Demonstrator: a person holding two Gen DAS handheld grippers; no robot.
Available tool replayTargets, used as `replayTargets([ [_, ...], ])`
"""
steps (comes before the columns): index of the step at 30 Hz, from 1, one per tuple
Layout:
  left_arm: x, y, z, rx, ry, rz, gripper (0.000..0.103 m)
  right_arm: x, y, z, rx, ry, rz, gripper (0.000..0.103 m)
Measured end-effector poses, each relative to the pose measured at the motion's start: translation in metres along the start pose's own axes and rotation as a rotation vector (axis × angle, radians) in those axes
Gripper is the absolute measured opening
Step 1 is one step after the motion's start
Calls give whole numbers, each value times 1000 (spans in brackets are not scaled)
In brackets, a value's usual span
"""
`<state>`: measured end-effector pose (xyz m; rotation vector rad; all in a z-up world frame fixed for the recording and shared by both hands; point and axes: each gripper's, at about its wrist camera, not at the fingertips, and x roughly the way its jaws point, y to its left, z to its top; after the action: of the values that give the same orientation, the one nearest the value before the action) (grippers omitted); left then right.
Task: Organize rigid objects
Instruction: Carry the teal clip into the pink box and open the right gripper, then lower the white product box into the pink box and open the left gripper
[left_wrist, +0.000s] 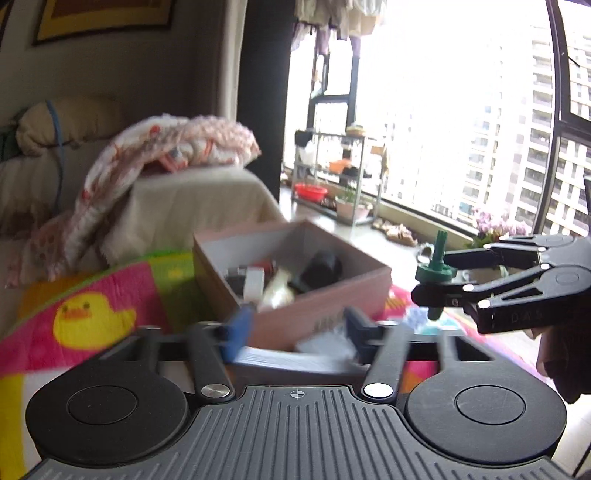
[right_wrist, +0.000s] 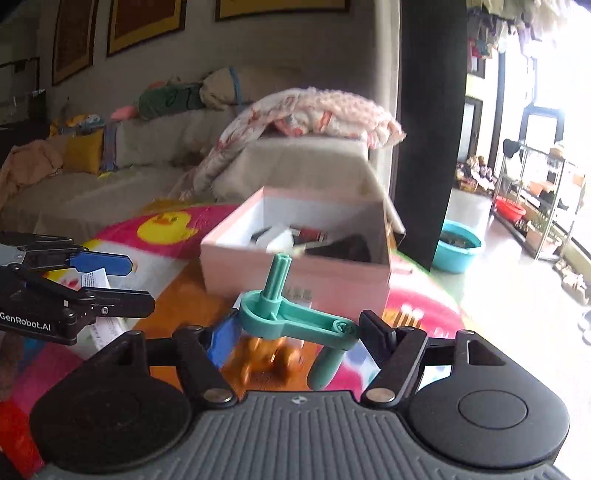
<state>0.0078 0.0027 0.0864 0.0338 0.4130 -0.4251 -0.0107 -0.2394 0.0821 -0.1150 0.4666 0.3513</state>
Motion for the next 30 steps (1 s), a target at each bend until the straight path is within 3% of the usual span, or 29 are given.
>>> replayTargets([
  [1, 5, 3, 15, 5, -34, 4, 16, 2, -3, 9, -4, -25, -8, 70],
  [6, 40, 20, 76, -14, -113, 11, 15, 32, -9, 50, -21, -83, -11, 70],
  [9, 50, 31, 85, -72, -105, 9, 15, 55, -10, 66, -21, -90, -20, 70],
  [12, 53, 39, 64, -126, -57, 0, 15, 82, -14, 74, 2, -65, 5, 71],
  [14, 56, 43, 38, -149, 19, -2, 15, 103, -14, 75, -17, -12, 52, 71],
  [17, 55, 47, 1, -185, 129, 5, 15, 115, -8, 69, -44, 34, 16, 73],
  [20, 50, 52, -28, -211, 200, 10, 15, 106, -3, 56, -28, 55, 44, 73],
  [24, 37, 60, -55, -253, 255, 101, 15, 75, 16, 31, -10, 76, 168, 80],
  [26, 31, 66, -63, -310, 284, 121, 15, 67, 35, 16, -62, 93, 211, 83],
  [30, 14, 69, -74, -364, 294, 112, 15, 66, 88, -14, -291, 120, 222, 83],
])
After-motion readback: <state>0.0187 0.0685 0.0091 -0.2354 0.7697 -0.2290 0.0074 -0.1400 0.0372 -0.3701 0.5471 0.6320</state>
